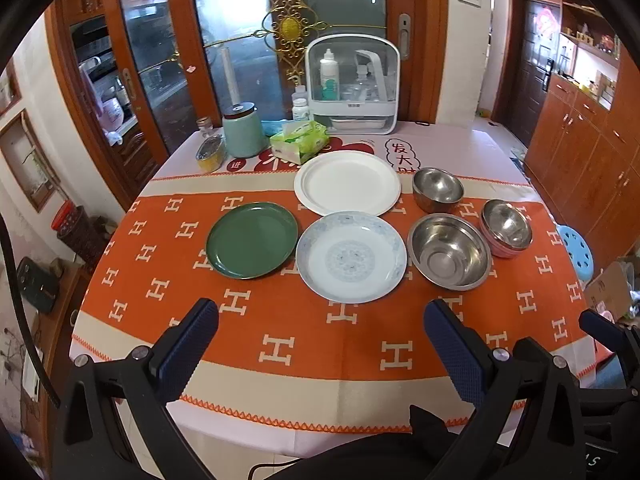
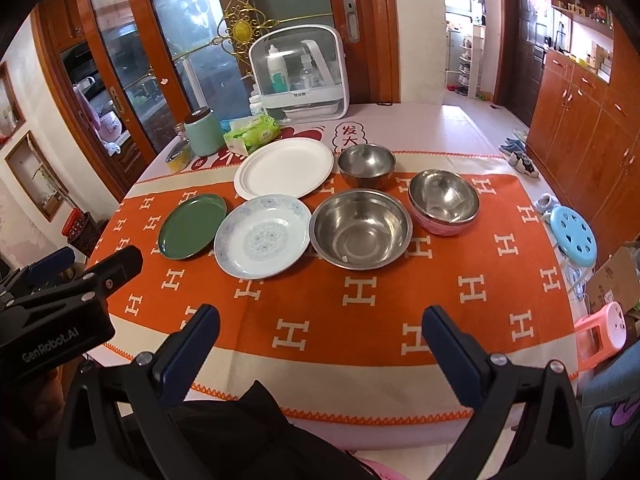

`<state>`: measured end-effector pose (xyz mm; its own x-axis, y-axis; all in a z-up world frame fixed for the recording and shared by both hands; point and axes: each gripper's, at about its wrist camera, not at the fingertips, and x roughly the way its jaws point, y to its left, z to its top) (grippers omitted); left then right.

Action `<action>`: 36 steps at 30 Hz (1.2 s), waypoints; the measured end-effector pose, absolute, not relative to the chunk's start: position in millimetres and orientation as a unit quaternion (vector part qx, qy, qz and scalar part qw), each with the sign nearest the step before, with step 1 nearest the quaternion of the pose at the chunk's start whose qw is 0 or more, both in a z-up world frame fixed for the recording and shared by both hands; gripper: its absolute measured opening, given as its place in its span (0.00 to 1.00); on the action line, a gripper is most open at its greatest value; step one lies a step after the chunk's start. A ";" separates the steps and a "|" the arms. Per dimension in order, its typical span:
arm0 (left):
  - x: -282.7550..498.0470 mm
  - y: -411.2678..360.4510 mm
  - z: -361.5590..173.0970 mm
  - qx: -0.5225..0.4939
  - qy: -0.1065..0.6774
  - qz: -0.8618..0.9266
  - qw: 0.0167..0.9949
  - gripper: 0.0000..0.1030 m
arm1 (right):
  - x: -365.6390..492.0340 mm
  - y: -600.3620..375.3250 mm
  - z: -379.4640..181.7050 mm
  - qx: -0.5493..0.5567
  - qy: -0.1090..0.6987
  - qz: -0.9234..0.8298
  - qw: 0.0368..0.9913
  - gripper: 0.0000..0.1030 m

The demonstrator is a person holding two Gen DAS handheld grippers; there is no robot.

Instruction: Organize plates and bowls

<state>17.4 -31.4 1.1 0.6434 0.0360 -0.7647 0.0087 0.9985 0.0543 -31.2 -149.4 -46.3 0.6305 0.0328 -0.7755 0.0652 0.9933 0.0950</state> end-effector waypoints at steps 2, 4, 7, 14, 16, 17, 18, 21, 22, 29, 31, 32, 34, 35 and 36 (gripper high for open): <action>15.6 -34.9 -0.1 0.022 0.425 0.015 0.905 0.99 | -31.4 -152.1 -45.3 0.046 0.429 -0.002 0.902 0.99; 13.1 -37.5 0.1 0.018 0.427 0.019 0.904 0.99 | -32.4 -155.4 -43.2 0.036 0.425 0.004 0.904 0.99; 8.1 -43.3 -2.1 0.012 0.432 0.025 0.902 0.99 | -34.4 -160.5 -39.9 0.026 0.418 0.013 0.908 0.99; 8.1 -46.0 -1.0 -0.010 0.447 0.031 0.894 0.99 | -31.6 -176.3 -29.4 0.026 0.392 0.029 0.919 0.99; 13.3 -45.3 5.1 -0.018 0.448 0.029 0.894 0.99 | -28.7 -180.9 -25.0 0.032 0.384 0.029 0.922 0.99; 16.5 -44.4 9.0 -0.024 0.447 0.025 0.894 0.99 | -26.5 -184.2 -22.1 0.038 0.379 0.029 0.924 0.99; 20.1 -43.3 13.2 -0.027 0.445 0.022 0.895 0.99 | -24.5 -186.8 -20.0 0.043 0.375 0.029 0.926 0.99; 32.9 -40.6 25.0 -0.031 0.439 0.026 0.898 0.99 | -14.9 -193.4 -12.2 0.063 0.364 0.039 0.928 0.99; 37.5 -39.7 29.2 -0.029 0.435 0.027 0.900 0.99 | -10.9 -197.1 -9.2 0.073 0.360 0.042 0.929 0.98; 80.1 -27.2 50.8 -0.029 0.437 0.025 0.899 0.99 | 19.8 -216.3 -1.8 0.129 0.351 0.030 0.927 0.99; 94.3 -23.2 55.4 -0.016 0.434 0.036 0.900 0.99 | 32.6 -219.9 -1.7 0.142 0.356 0.025 0.923 0.99; 100.9 -21.3 57.4 -0.009 0.433 0.041 0.900 0.99 | 37.5 -221.0 -2.2 0.147 0.357 0.024 0.922 0.98; 114.9 -17.2 61.4 0.002 0.433 0.044 0.900 0.99 | 52.7 -222.3 -3.1 0.158 0.363 0.024 0.918 0.98; 122.2 -14.7 63.1 0.005 0.434 0.045 0.900 0.99 | 57.7 -222.8 -4.0 0.162 0.365 0.023 0.916 0.98; 129.8 -12.3 64.1 0.008 0.436 0.044 0.899 0.99 | 66.1 -223.0 -5.2 0.169 0.368 0.022 0.914 0.98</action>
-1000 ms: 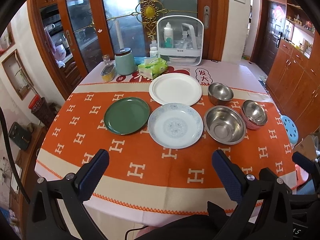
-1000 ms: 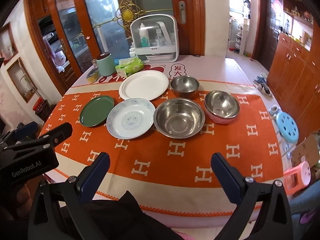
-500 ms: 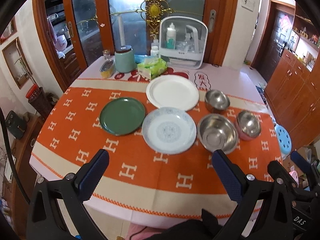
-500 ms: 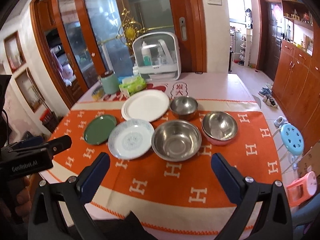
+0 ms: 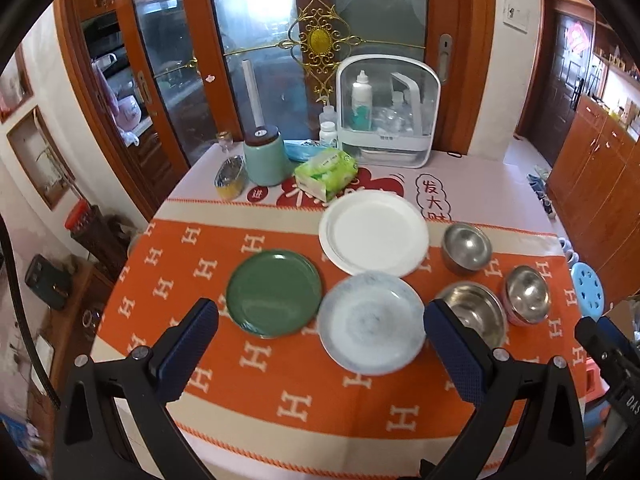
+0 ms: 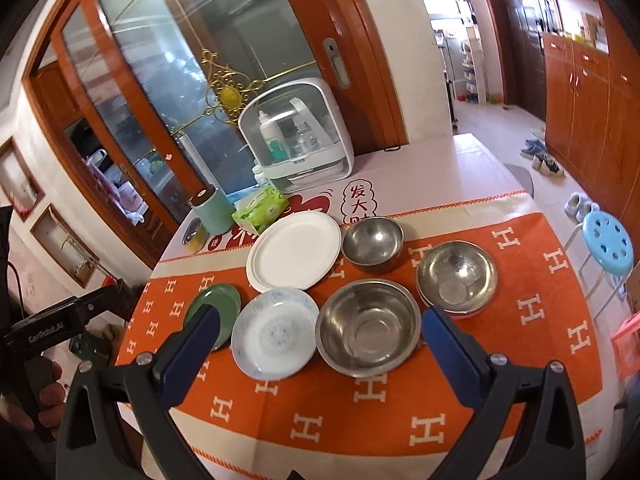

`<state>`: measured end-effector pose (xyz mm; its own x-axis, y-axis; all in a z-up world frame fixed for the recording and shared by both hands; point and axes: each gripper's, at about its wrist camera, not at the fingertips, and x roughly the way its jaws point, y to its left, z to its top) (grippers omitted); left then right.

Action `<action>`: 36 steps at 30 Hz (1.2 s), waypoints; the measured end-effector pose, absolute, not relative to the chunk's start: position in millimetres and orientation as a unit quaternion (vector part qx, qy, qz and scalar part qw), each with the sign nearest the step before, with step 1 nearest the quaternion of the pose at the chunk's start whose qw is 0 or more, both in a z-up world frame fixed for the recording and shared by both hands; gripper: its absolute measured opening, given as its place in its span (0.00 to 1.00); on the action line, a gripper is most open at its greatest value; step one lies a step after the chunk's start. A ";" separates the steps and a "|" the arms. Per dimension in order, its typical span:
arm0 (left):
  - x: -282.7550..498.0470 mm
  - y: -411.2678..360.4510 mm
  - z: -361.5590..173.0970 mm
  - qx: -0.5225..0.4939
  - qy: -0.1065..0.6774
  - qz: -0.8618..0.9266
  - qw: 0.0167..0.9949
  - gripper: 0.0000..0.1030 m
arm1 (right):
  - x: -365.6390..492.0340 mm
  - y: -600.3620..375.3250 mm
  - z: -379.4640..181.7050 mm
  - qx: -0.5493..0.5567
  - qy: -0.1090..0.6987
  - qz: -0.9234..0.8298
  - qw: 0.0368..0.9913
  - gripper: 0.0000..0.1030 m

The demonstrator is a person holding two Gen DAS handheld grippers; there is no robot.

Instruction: Organize plates and bowls

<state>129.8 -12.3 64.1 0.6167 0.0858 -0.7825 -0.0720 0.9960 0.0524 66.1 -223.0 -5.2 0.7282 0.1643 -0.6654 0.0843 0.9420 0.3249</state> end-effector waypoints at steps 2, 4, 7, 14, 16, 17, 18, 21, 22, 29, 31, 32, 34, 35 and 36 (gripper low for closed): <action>148.0 -6.5 65.2 0.013 0.442 0.041 0.896 0.99 | 79.8 -222.8 -8.0 0.181 0.374 0.021 0.909 0.98; 164.5 -1.5 65.3 0.017 0.447 0.037 0.893 0.99 | 95.7 -221.4 -10.9 0.193 0.379 0.020 0.905 0.98; 194.2 6.0 63.1 0.021 0.456 0.031 0.889 0.99 | 118.2 -216.4 -15.3 0.204 0.384 0.016 0.900 0.98; 262.3 19.8 48.6 0.039 0.466 0.019 0.884 0.99 | 173.3 -207.0 -32.8 0.224 0.405 0.000 0.886 0.98; 280.1 24.4 41.2 0.040 0.471 0.015 0.881 0.99 | 187.9 -205.2 -39.7 0.229 0.412 -0.004 0.882 0.98; 288.7 26.5 36.7 0.040 0.475 0.014 0.879 0.99 | 195.5 -203.8 -43.9 0.232 0.416 -0.005 0.879 0.98; 298.2 28.0 31.2 0.038 0.479 0.010 0.877 0.99 | 201.0 -203.0 -47.8 0.235 0.420 -0.006 0.877 0.98; 323.0 32.0 13.0 0.035 0.493 -0.004 0.869 0.99 | 219.5 -200.4 -61.6 0.247 0.432 -0.005 0.867 0.98; 329.9 32.5 6.2 0.033 0.497 -0.008 0.867 0.99 | 226.8 -198.9 -67.5 0.249 0.437 -0.003 0.864 0.98; 366.7 29.2 -48.3 0.026 0.515 -0.039 0.856 0.99 | 260.1 -189.7 -102.8 0.263 0.467 0.016 0.844 0.98; 374.2 27.5 -64.4 0.026 0.522 -0.044 0.852 0.99 | 267.6 -188.0 -113.1 0.268 0.475 0.022 0.838 0.97; 378.7 27.0 -74.5 0.025 0.526 -0.046 0.849 0.99 | 270.8 -187.1 -116.7 0.270 0.477 0.024 0.836 0.96; 385.1 27.0 -89.9 0.025 0.534 -0.049 0.844 0.99 | 276.3 -185.8 -124.9 0.273 0.482 0.030 0.832 0.94; 388.5 27.4 -98.4 0.025 0.538 -0.051 0.841 0.99 | 279.5 -185.2 -129.2 0.275 0.484 0.031 0.830 0.93; 390.5 27.8 -104.3 0.024 0.541 -0.051 0.839 0.99 | 282.7 -184.9 -133.1 0.277 0.487 0.032 0.828 0.93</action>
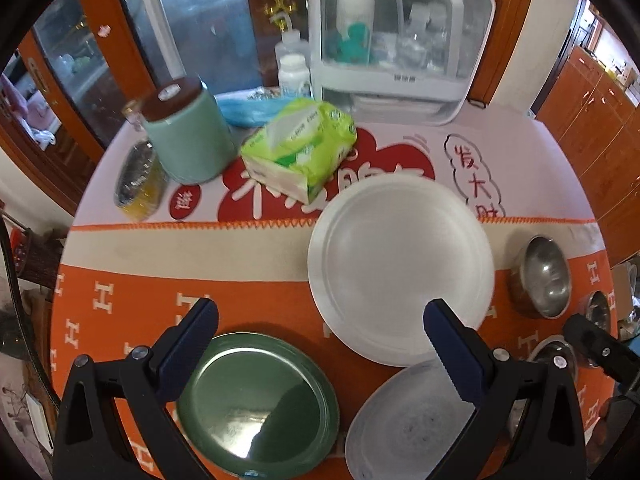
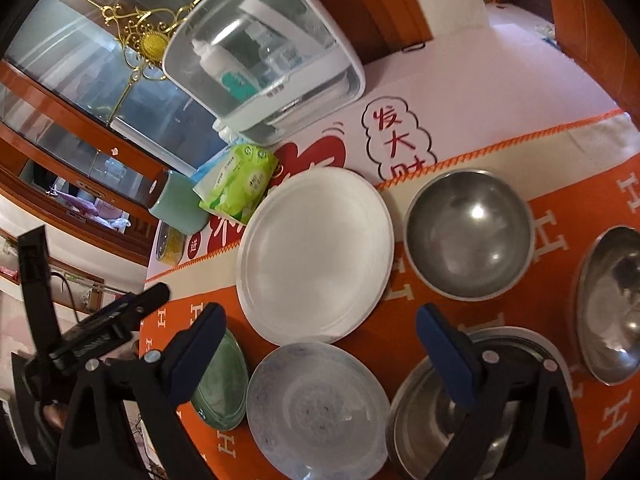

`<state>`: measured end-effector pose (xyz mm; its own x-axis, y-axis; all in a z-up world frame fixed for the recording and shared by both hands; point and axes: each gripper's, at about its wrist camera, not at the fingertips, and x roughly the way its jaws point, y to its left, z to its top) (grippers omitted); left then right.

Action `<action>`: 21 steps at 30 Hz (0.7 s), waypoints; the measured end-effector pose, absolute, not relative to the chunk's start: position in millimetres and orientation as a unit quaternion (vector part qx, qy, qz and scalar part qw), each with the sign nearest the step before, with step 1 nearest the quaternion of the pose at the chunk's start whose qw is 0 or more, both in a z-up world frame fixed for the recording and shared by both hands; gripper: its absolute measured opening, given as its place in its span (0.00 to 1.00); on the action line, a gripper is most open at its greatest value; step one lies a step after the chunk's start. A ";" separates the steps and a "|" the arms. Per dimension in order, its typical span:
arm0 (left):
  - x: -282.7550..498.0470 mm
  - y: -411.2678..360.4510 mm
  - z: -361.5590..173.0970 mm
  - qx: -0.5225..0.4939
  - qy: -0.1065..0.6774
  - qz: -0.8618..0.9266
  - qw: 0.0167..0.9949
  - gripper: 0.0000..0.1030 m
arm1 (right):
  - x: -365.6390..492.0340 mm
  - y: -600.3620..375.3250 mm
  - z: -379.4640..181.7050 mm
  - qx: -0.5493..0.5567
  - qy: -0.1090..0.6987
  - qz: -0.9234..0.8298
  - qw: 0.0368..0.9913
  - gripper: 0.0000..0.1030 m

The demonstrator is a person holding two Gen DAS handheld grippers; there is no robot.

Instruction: Organize plates and bowls

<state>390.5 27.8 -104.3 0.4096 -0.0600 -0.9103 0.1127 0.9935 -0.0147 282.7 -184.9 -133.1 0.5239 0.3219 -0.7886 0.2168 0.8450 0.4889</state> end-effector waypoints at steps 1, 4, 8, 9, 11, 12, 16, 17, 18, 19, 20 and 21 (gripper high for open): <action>393.7 28.7 -112.6 0.023 0.547 -0.050 0.836 0.99 | 285.5 -184.3 -137.8 0.278 0.490 0.032 0.825 0.93; 401.1 33.2 -137.4 0.012 0.567 -0.047 0.822 0.99 | 294.0 -184.4 -153.8 0.289 0.501 0.033 0.815 0.89; 409.8 37.6 -165.5 -0.007 0.589 -0.046 0.807 0.98 | 300.9 -187.4 -173.1 0.303 0.511 0.028 0.804 0.85; 411.8 38.8 -172.4 -0.013 0.594 -0.046 0.803 0.96 | 302.6 -188.3 -177.6 0.305 0.515 0.026 0.801 0.82; 415.7 40.4 -183.2 -0.023 0.601 -0.049 0.797 0.96 | 306.6 -189.9 -187.0 0.309 0.523 0.022 0.794 0.78; 418.2 41.2 -188.6 -0.028 0.604 -0.050 0.795 0.95 | 308.4 -190.7 -190.6 0.310 0.526 0.020 0.792 0.75; 426.1 42.4 -203.8 -0.037 0.604 -0.052 0.794 0.91 | 316.5 -194.6 -205.6 0.314 0.536 0.021 0.783 0.65; 427.7 41.3 -206.8 -0.033 0.603 -0.050 0.795 0.89 | 317.8 -195.5 -207.7 0.313 0.536 0.020 0.784 0.64; 429.7 40.1 -210.2 -0.029 0.603 -0.048 0.796 0.87 | 319.4 -196.2 -209.4 0.312 0.536 0.019 0.784 0.62; 431.3 39.1 -213.1 -0.028 0.605 -0.047 0.794 0.86 | 320.8 -197.1 -211.4 0.310 0.537 0.017 0.784 0.59; 433.0 37.9 -216.7 -0.028 0.607 -0.048 0.792 0.82 | 321.9 -197.8 -213.4 0.309 0.539 0.018 0.784 0.58; 434.2 37.0 -220.1 -0.031 0.609 -0.050 0.791 0.78 | 322.5 -198.3 -215.3 0.310 0.540 0.019 0.782 0.57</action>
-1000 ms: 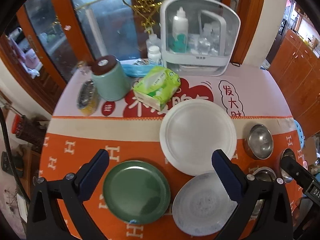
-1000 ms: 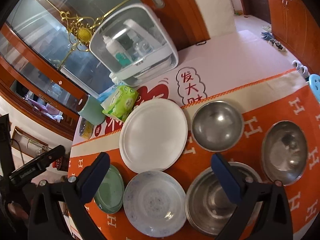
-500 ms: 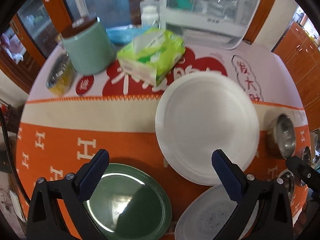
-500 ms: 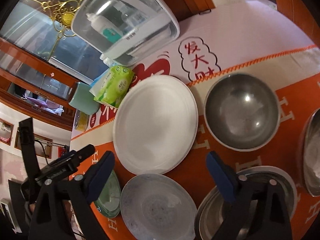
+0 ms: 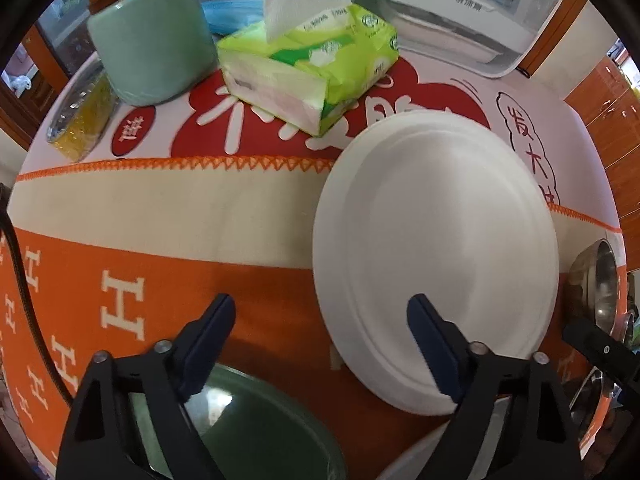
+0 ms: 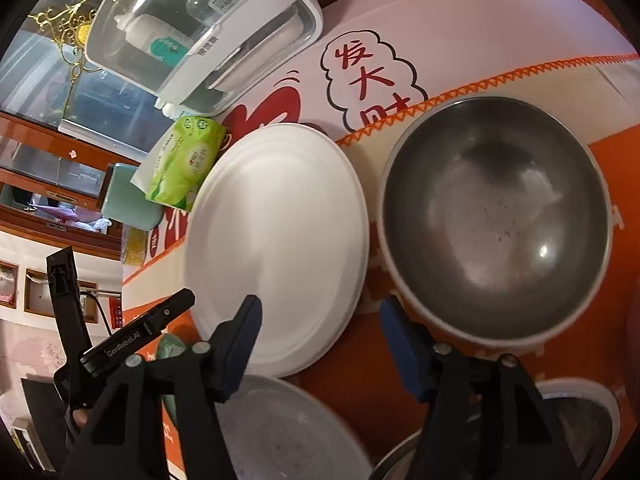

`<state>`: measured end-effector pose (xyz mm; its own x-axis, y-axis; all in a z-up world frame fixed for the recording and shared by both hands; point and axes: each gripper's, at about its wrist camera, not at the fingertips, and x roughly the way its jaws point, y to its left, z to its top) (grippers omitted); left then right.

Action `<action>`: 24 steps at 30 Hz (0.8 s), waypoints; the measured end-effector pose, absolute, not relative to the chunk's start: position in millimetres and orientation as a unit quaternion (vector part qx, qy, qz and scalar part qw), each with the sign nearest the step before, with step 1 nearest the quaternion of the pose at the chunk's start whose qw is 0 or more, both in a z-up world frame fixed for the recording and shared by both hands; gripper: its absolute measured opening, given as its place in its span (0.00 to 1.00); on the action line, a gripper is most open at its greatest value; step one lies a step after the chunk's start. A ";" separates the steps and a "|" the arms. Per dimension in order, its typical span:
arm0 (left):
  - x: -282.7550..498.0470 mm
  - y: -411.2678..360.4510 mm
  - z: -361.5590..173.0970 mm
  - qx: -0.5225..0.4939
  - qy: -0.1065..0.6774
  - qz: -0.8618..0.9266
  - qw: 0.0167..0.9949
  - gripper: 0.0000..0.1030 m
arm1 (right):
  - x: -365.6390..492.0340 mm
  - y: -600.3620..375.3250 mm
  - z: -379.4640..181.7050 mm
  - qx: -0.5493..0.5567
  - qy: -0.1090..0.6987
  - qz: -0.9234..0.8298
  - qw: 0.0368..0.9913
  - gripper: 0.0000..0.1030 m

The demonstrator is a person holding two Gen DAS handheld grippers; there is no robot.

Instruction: Organize plates and bowls

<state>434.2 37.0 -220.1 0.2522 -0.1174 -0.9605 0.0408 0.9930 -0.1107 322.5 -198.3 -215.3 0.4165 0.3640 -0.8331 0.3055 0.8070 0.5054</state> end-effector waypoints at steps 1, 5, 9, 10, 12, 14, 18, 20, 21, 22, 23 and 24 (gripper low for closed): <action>435.0 36.1 -222.9 -0.035 0.611 -0.053 0.789 0.77 | 323.2 -198.6 -217.8 0.312 0.542 0.020 0.780 0.55; 437.3 30.9 -233.1 -0.038 0.616 -0.054 0.785 0.65 | 326.3 -198.7 -225.1 0.314 0.544 0.022 0.777 0.48; 437.4 25.7 -235.5 -0.033 0.611 -0.056 0.789 0.59 | 329.0 -198.3 -229.3 0.314 0.545 0.019 0.777 0.44; 437.9 25.0 -235.4 -0.033 0.610 -0.057 0.790 0.59 | 329.8 -198.2 -230.2 0.313 0.545 0.018 0.777 0.43; 438.4 25.0 -234.5 -0.035 0.606 -0.056 0.793 0.56 | 331.7 -197.5 -232.5 0.310 0.547 0.016 0.777 0.43; 439.3 25.0 -233.3 -0.037 0.601 -0.054 0.797 0.52 | 333.8 -196.7 -235.0 0.308 0.548 0.015 0.778 0.42; 444.1 23.7 -232.5 -0.048 0.593 -0.057 0.802 0.46 | 336.0 -196.7 -236.7 0.306 0.542 0.019 0.782 0.40; 443.1 25.5 -230.6 -0.052 0.589 -0.061 0.804 0.46 | 337.0 -197.5 -237.3 0.309 0.535 0.026 0.786 0.40; 442.4 26.8 -229.5 -0.052 0.587 -0.062 0.805 0.46 | 337.7 -197.8 -237.5 0.310 0.533 0.028 0.787 0.40; 441.2 28.4 -228.0 -0.053 0.585 -0.065 0.807 0.46 | 338.1 -198.0 -237.7 0.310 0.530 0.030 0.788 0.40; 441.2 28.5 -227.8 -0.053 0.583 -0.068 0.808 0.46 | 338.9 -197.8 -237.8 0.311 0.529 0.032 0.789 0.40; 441.9 28.2 -227.4 -0.053 0.582 -0.071 0.809 0.46 | 339.0 -198.0 -237.9 0.312 0.527 0.032 0.790 0.40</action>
